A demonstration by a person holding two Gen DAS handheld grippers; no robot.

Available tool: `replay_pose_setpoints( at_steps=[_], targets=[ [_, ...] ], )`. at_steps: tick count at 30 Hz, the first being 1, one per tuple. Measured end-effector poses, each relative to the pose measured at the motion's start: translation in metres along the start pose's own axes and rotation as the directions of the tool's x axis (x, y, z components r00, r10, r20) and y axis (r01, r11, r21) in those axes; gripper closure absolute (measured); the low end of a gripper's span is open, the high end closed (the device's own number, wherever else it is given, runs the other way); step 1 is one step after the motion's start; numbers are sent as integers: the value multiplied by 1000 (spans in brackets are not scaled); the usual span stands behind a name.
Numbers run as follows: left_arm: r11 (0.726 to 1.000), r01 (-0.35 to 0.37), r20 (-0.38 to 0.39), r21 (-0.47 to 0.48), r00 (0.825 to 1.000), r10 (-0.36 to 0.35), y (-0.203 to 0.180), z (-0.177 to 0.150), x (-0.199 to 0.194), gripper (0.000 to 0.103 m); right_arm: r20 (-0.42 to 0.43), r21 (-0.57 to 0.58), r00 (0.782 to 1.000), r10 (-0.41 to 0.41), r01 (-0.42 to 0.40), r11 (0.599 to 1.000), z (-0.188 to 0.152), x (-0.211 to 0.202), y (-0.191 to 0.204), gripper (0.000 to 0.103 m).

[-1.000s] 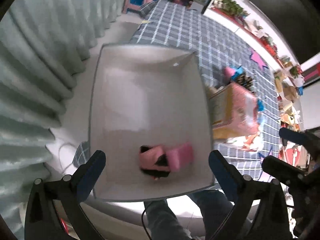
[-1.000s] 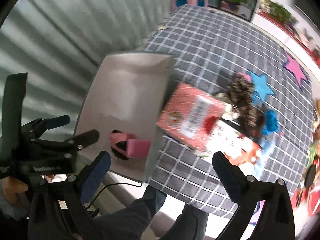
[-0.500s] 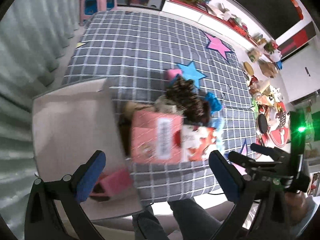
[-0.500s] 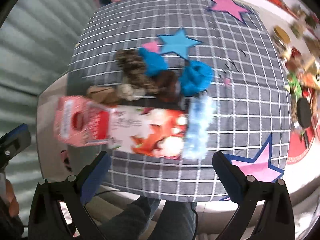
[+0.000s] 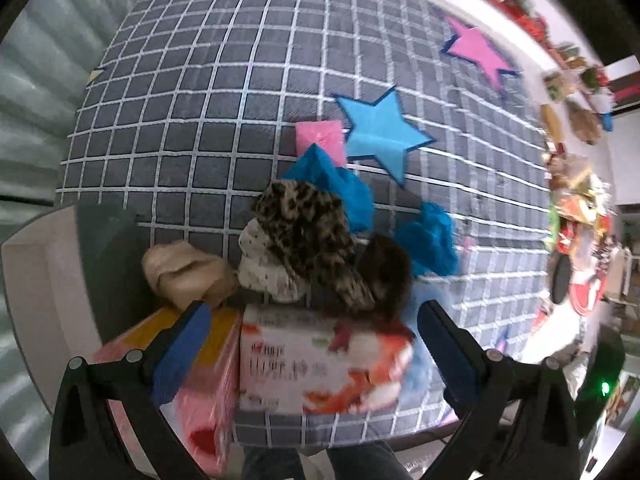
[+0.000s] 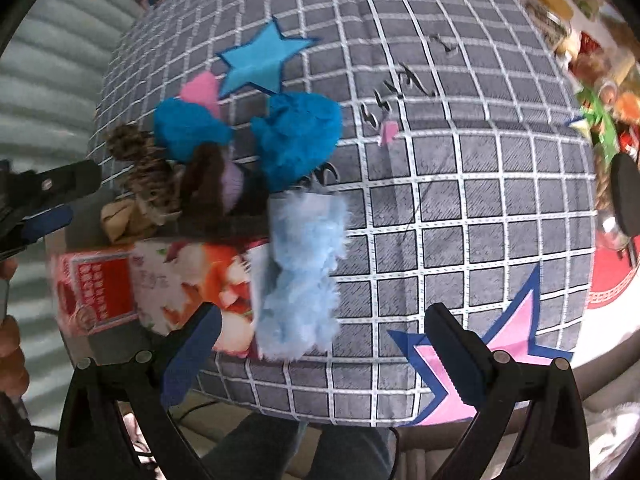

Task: Organize soft objects
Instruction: 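Move left gripper to leopard-print fabric while right gripper reaches light blue fluffy toy, then grasp the leopard-print fabric with left gripper while right gripper grasps the blue fluffy toy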

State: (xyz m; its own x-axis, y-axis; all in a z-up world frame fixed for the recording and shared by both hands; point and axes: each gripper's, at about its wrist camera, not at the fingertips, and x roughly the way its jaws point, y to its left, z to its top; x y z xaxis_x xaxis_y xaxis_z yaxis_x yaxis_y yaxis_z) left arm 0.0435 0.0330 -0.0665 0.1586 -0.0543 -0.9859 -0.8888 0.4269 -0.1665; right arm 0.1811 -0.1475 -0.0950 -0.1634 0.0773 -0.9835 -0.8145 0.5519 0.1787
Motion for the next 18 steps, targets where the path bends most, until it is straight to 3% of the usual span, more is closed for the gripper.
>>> replay_pose_setpoints(
  at_steps=[6, 10, 18],
  targets=[
    [996, -74, -65, -50, 995, 71, 2, 17, 32, 0, -69, 123, 994, 79, -70, 990, 17, 35, -19, 1],
    [991, -98, -110, -91, 990, 88, 7, 22, 48, 0, -104, 264, 979, 178, -145, 953, 27, 61, -34, 1],
    [989, -111, -164, -99, 982, 93, 8, 29, 79, 6, -156, 350, 962, 223, -157, 923, 27, 87, -47, 2]
  ],
)
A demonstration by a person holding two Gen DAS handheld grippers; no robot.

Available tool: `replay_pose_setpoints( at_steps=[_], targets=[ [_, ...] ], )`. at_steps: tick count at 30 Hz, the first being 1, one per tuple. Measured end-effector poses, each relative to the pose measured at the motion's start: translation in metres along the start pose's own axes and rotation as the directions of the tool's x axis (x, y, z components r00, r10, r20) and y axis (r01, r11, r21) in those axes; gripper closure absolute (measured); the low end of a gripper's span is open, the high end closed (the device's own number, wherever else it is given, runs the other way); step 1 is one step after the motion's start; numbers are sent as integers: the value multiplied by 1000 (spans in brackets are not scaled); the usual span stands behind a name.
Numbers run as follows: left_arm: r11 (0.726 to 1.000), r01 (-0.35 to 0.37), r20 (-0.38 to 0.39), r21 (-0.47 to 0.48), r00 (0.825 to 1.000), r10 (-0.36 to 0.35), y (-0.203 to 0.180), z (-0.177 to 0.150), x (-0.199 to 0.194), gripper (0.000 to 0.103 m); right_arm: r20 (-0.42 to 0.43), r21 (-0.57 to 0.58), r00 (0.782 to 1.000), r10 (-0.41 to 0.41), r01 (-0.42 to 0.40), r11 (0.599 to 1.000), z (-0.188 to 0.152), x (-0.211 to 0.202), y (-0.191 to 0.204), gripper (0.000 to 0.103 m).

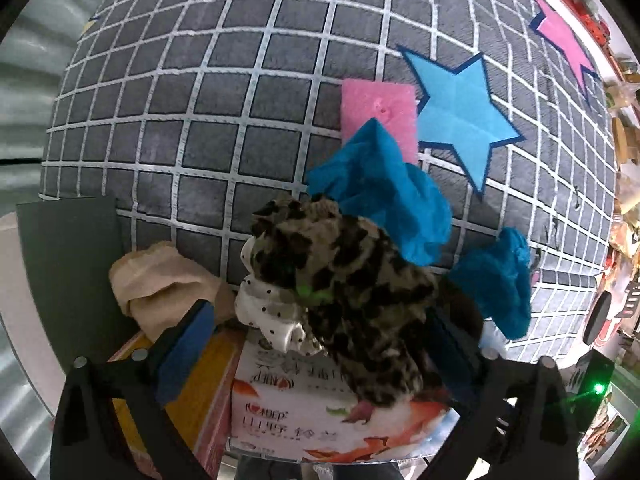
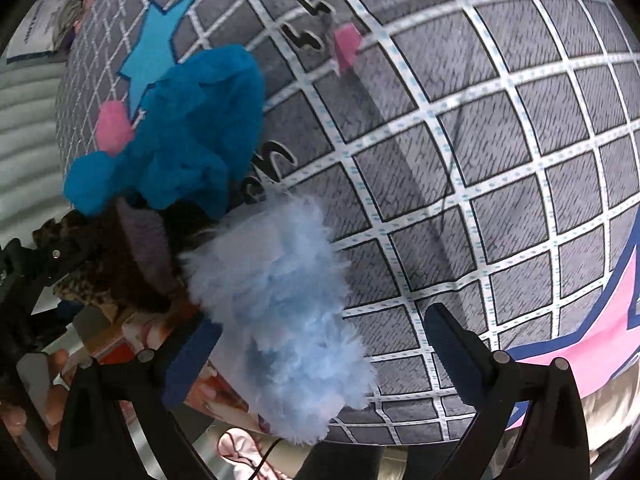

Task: Organize soft objects
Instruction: 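Grasp the leopard-print fabric with left gripper while right gripper grasps the blue fluffy toy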

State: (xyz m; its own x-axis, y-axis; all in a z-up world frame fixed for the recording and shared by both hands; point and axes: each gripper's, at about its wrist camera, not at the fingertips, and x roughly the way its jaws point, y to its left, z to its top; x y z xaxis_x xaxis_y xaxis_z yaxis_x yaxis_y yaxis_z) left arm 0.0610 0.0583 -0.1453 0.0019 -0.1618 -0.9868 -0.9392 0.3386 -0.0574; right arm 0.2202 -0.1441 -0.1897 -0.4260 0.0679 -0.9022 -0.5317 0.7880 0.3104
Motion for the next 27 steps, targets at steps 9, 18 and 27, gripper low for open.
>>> replay_pose_setpoints(
  at_steps=[9, 18, 27],
  targets=[
    [997, 81, 15, -3, 997, -81, 12, 0, -2, 67, -52, -20, 997, 62, -63, 998, -2, 9, -1, 65],
    [985, 75, 163, 154, 982, -100, 6, -22, -54, 79, 18, -32, 997, 73, -73, 997, -1, -25, -21, 66],
    [988, 48, 185, 150, 980, -76, 6, -27, -53, 69, 53, -56, 998, 34, -31, 998, -2, -50, -36, 58]
  ],
)
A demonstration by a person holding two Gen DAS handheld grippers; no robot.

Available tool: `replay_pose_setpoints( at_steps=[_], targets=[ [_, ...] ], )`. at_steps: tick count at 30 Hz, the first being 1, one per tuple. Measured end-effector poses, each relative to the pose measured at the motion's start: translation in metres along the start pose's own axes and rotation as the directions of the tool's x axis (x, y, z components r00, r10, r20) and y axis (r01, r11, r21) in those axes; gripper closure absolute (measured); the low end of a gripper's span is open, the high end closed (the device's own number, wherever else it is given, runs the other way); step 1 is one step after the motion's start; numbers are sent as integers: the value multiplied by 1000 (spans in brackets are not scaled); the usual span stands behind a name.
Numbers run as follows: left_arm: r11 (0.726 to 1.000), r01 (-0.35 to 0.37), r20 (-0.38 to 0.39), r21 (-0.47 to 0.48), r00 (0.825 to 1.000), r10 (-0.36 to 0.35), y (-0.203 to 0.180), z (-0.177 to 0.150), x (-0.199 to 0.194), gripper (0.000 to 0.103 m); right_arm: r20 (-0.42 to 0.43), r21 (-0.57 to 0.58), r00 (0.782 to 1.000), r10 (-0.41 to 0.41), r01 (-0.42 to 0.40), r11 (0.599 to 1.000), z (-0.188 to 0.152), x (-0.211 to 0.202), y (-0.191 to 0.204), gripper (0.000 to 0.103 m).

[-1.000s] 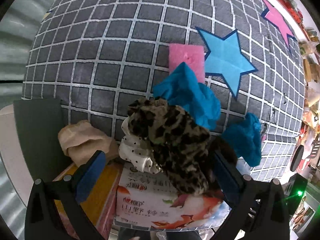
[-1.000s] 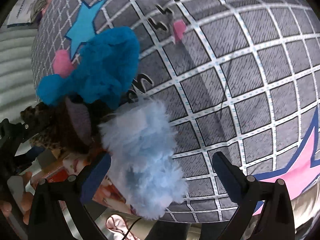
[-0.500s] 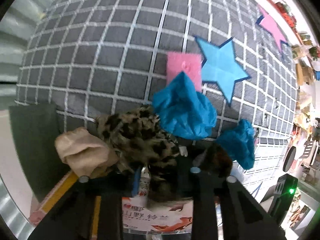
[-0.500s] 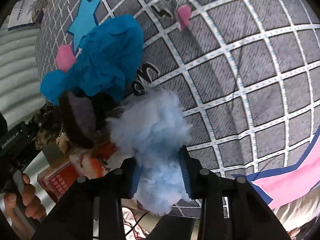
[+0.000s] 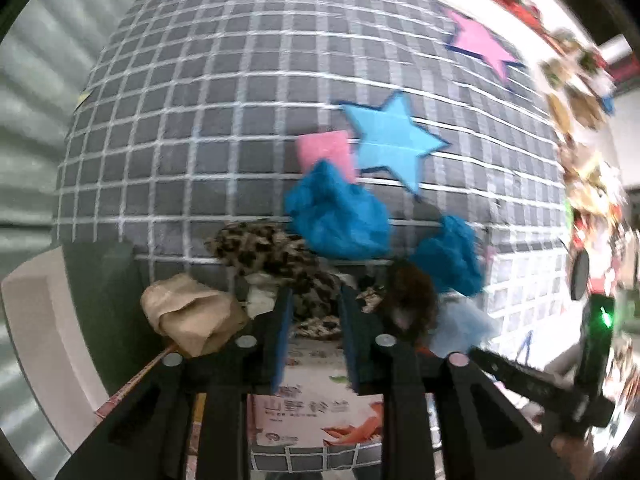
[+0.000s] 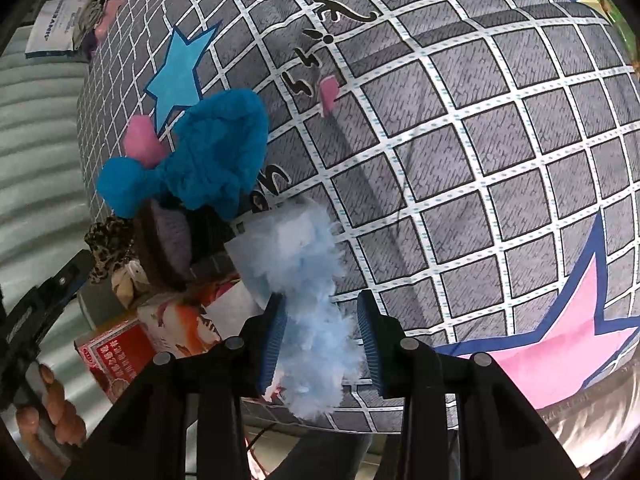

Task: Organize soft objects
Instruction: 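Grasp the leopard-print fabric with left gripper while right gripper grasps the blue fluffy toy, then lift the leopard fabric with left gripper while right gripper carries blue toy toward box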

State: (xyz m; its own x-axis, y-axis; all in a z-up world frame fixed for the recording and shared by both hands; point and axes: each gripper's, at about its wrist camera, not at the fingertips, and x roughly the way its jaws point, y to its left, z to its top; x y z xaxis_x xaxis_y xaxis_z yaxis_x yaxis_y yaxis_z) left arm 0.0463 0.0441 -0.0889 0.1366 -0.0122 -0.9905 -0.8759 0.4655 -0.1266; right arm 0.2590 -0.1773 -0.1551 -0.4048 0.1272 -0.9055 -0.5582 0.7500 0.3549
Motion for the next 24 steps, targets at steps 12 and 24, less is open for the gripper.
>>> replay_pose_setpoints(
  at_steps=[12, 24],
  targets=[
    [980, 13, -97, -201, 995, -33, 28, 24, 48, 23, -11, 71, 999, 50, -49, 996, -5, 34, 18, 38],
    [989, 26, -66, -147, 997, -36, 17, 19, 44, 79, 22, -39, 1000, 16, -15, 999, 5, 26, 34, 75]
  ],
)
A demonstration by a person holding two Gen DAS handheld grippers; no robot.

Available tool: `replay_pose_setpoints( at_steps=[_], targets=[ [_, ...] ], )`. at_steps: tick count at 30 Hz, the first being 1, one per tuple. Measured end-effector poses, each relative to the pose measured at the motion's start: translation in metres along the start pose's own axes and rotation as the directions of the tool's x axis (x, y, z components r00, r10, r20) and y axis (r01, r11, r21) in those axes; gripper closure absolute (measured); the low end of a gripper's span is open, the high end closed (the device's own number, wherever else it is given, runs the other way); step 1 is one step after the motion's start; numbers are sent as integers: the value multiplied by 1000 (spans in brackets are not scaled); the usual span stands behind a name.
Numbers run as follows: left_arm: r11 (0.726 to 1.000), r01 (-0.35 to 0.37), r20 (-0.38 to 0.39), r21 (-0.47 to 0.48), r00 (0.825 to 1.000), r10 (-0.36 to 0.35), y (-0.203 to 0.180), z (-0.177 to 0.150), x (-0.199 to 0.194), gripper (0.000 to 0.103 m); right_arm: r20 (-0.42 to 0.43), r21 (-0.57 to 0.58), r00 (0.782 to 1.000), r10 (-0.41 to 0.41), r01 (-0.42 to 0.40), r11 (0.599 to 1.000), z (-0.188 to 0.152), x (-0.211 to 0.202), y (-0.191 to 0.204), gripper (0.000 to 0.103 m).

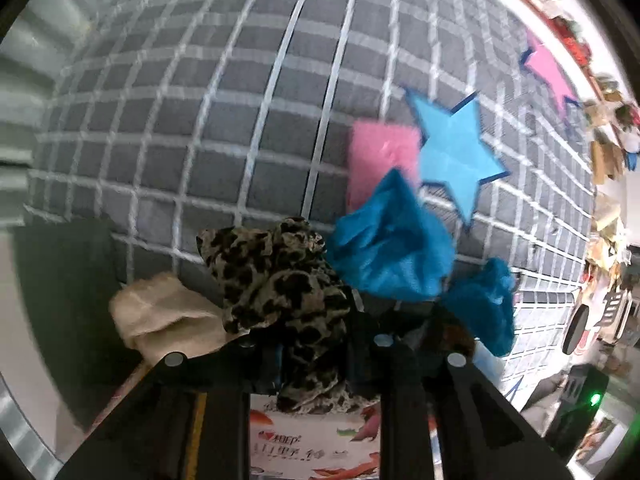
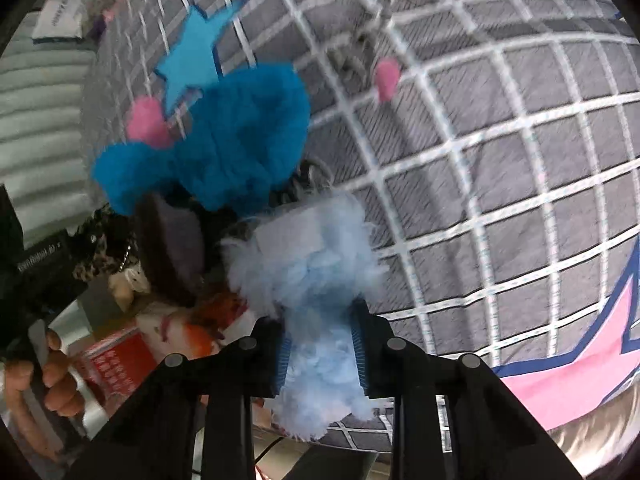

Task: Organize soft objects
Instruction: 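Lift the leopard fabric with left gripper while right gripper carries blue toy toward box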

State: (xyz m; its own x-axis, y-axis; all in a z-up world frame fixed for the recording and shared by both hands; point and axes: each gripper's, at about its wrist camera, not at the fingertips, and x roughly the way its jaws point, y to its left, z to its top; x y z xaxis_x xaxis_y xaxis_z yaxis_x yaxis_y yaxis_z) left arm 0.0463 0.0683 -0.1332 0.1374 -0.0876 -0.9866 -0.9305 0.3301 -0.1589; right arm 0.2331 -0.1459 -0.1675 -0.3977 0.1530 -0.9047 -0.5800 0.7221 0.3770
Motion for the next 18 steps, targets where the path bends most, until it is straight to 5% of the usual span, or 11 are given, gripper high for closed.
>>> replay_pose_setpoints(
  at_steps=[5, 9, 18],
  targets=[
    [991, -26, 137, 131, 991, 8, -14, -12, -52, 79, 80, 20, 997, -23, 21, 1000, 5, -43, -33, 75],
    [975, -39, 179, 217, 984, 0, -22, -27, -76, 79, 113, -1, 983, -147, 148, 989, 11, -59, -61, 74],
    [916, -47, 159, 399, 987, -18, -54, -76, -85, 79, 79, -163, 919, -387, 395, 904, -5, -17, -63, 69]
  ],
)
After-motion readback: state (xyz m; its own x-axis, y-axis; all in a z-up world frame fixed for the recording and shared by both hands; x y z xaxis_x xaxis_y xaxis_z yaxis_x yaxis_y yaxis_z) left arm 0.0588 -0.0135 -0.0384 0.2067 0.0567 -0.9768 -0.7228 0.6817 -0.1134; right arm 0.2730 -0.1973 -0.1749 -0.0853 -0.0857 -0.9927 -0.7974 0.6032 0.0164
